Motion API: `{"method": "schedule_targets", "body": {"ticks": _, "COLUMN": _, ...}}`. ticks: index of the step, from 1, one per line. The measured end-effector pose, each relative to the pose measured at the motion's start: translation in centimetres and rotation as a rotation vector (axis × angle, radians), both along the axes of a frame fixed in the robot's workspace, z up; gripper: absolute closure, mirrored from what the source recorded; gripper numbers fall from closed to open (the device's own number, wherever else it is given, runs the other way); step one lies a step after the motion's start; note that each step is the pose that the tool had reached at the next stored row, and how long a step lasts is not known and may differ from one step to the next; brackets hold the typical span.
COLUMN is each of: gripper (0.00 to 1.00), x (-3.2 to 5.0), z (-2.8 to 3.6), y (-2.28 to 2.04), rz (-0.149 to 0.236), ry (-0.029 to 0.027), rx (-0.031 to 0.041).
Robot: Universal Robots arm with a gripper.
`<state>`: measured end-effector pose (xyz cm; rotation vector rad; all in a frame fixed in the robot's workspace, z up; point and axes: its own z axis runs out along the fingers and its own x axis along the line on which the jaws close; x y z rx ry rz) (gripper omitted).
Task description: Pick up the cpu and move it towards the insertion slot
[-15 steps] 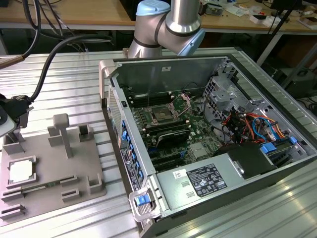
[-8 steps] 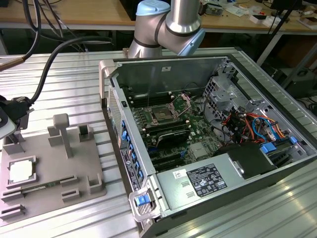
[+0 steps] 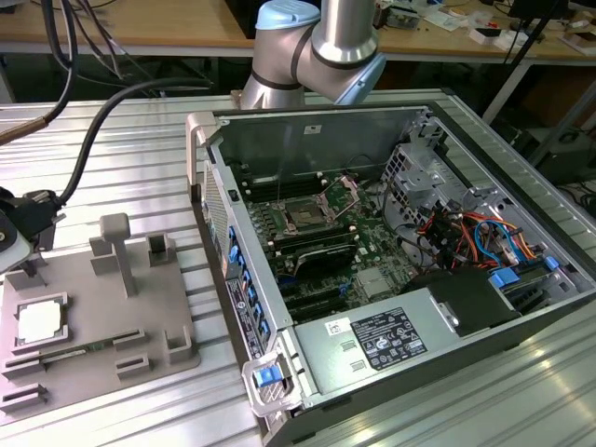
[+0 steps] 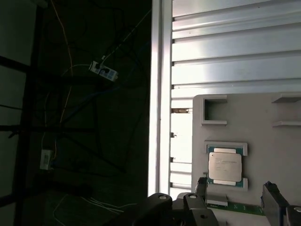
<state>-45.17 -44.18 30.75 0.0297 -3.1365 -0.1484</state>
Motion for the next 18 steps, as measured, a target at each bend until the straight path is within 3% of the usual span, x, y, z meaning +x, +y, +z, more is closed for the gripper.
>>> {"method": "schedule_targets", "body": {"ticks": 18, "gripper": 0.45, "x": 0.01, "z": -0.61, "y": -0.18, "rz": 0.000, "ry": 0.0001, "rx": 0.0000}}
